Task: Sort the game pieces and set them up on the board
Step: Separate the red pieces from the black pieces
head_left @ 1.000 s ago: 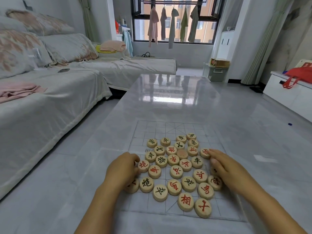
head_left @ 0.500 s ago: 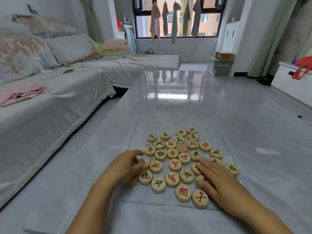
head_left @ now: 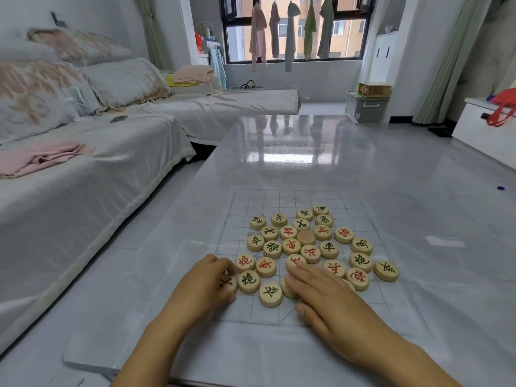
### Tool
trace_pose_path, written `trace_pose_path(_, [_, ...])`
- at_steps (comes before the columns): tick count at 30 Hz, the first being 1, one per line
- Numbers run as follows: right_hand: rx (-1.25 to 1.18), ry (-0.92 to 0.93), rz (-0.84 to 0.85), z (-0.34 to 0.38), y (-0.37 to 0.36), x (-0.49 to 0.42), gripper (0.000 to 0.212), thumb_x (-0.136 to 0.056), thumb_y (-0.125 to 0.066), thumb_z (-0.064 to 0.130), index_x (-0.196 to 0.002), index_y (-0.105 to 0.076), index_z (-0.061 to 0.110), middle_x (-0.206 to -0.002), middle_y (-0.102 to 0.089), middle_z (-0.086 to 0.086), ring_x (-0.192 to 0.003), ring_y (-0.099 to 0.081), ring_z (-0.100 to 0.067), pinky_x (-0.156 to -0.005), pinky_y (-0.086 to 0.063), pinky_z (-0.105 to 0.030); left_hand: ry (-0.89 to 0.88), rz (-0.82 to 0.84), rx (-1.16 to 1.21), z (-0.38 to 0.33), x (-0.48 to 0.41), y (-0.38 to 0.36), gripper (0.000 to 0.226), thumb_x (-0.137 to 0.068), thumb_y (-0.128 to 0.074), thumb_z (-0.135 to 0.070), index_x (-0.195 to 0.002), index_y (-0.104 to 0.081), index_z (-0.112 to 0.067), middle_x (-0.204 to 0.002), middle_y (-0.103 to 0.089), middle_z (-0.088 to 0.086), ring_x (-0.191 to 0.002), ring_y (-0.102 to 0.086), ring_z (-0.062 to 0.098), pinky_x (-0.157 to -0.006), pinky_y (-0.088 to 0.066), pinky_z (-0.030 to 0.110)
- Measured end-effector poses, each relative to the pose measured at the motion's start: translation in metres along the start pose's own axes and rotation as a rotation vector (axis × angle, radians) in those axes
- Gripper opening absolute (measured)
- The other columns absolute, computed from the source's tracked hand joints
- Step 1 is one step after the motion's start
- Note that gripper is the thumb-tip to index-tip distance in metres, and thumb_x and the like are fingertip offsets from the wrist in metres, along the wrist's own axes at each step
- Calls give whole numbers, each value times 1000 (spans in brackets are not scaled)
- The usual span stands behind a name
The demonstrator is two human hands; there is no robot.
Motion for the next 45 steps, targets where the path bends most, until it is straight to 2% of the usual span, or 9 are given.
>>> trace_pose_path(5, [68, 113, 73, 42, -16, -8, 44, -89, -27, 44, -102, -69, 37, -108, -68, 23, -100, -62, 6, -99, -33, -21, 37, -76, -43, 12, 1, 8, 25, -88, -53, -25, -113, -55, -23, -107, -49, -5, -100, -51, 15, -81, -46, 27])
trace_pose_path(11, [118, 94, 48, 56, -25, -24, 49, -82, -30, 51, -111, -66, 34, -119, -65, 16, -107, -61, 1, -88, -50, -22, 43, -66, -24, 9, -9, 7, 38, -87, -54, -24, -125, -48, -23, -122, -52, 0, -109, -54, 17, -88, -45, 28])
trace_pose_path(15, [193, 55, 118, 60, -45, -19, 72, -93, 1, 46, -116, -65, 27, -120, -65, 12, -112, -59, -1, -103, -34, -20, 21, 10, -142, 6, -16, -1, 49, -89, -49, -25, -136, -38, -31, -142, -39, -1, -127, -41, 20, -100, -37, 34])
trace_pose_path(20, [310, 176, -51, 68, -62, 12, 58, -96, -10, 44, -145, -24, 16, -138, -47, -1, -135, -25, -20, -110, -9, -28, -206, 62, -103, -42, -16, -17, 44, -96, -26, -31, -139, -32, -40, -154, -18, -16, -143, -15, 8, -116, -15, 42])
trace_pose_path(25, [462, 262, -285, 53, -49, 39, 46, -97, -15, 30, -131, -41, 13, -139, -38, -3, -135, -16, -21, -109, -12, -32, -214, 214, -137, -36, -14, -44, 44, -99, -24, -40, -143, -23, -39, -155, -7, -19, -144, 3, 4, -116, 4, 44])
trace_pose_path(31, [533, 265, -302, 32, -44, 69, 45, -97, -17, 35, -132, -41, 17, -147, -33, -4, -136, -18, -20, -110, -14, -33, -203, 150, -132, -1, 2, -31, 98, -39, 22, -90, -128, -10, -62, -143, 4, -34, -135, 10, -8, -115, 7, 38])
trace_pose_path(35, [557, 211, -275, 3, -34, 92, 63, -94, -19, 48, -147, -11, 16, -154, -17, -3, -142, -8, -17, -111, -8, -28, -215, 157, -88, -2, 12, -32, 82, -42, 17, -93, -115, -12, -69, -140, 6, -36, -137, 13, -7, -110, 9, 27])
trace_pose_path(42, [525, 133, -164, -31, -24, 109, 65, -90, -23, 56, -145, -21, 22, -156, -8, 2, -141, -11, -12, -111, -5, -23, -342, 25, -100, -61, 16, -32, 92, -58, 7, -88, -138, -14, -50, -144, 3, -33, -137, 11, -8, -117, 9, 38])
trace_pose_path(45, [554, 118, -160, -45, -21, 111, 78, -87, -24, 62, -147, -10, 15, -156, -6, 0, -143, -5, -13, -111, -4, -22, -500, -72, -121, -105, 19, -43, 56, -82, -22, -59, -132, -39, -43, -145, -37, -18, -133, -24, -3, -111, -25, 37])
Point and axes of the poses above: each hand's wrist, its own x-axis away from the middle knuckle, its own y-axis out of the back of the hand, z = x × y, the point moved 9 cm from there along -x, towards the middle knuckle
